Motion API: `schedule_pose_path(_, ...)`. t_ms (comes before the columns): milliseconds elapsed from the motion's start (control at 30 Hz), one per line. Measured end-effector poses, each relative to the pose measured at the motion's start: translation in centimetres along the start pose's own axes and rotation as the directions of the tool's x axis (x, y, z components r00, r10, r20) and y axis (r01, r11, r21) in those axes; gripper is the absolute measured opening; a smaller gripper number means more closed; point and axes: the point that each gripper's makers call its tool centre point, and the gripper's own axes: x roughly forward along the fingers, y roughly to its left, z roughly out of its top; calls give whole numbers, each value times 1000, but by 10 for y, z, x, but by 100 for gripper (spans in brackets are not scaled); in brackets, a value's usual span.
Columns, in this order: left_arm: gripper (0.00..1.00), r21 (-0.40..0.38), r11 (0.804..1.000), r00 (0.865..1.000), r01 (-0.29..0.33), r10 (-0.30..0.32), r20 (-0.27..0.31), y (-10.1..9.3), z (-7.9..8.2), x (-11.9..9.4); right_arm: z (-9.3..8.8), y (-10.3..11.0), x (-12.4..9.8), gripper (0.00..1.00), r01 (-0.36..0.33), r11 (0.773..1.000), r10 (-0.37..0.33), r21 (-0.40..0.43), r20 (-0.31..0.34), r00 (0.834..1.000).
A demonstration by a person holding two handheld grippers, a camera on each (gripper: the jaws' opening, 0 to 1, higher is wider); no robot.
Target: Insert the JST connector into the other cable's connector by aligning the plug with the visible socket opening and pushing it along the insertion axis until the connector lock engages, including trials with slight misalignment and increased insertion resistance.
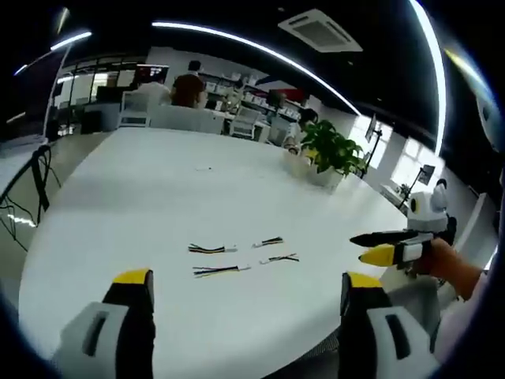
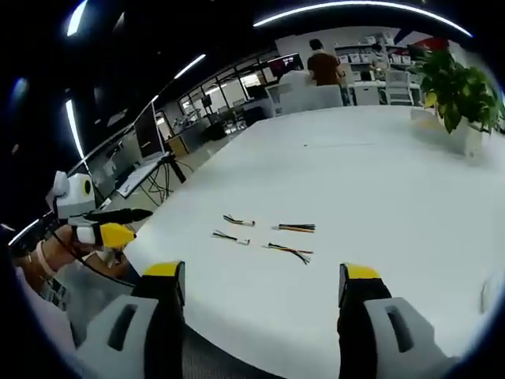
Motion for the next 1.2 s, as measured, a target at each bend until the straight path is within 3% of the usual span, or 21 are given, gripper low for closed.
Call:
schedule_pose_path(267,96,12,1000,1000,5,-5,3,-3,4,0,-1,5,0,75,-17,1000,17,10,-7,1000)
schedule_pose_path(467,96,-33,999,1000,12,-13,-17,-2,-3,2,0,6,1,74,-23,1000,23,11,-7,1000)
schedule_pose_path(867,96,-12,1000,1000,3,-3,-27,3,-1,1,3,7,3,72,-35,999,35,8,-9,999)
schedule_pose_path(1000,96,-51,998,1000,21,-23,-21,3,-2,7,3,8,5,71,-44,999,44,14,-10,999)
schedule_pose_path(1200,96,-14,1000,998,24,-25,-54,-1,-8,14,1,7,6,70,-41,999,41,3,-21,999)
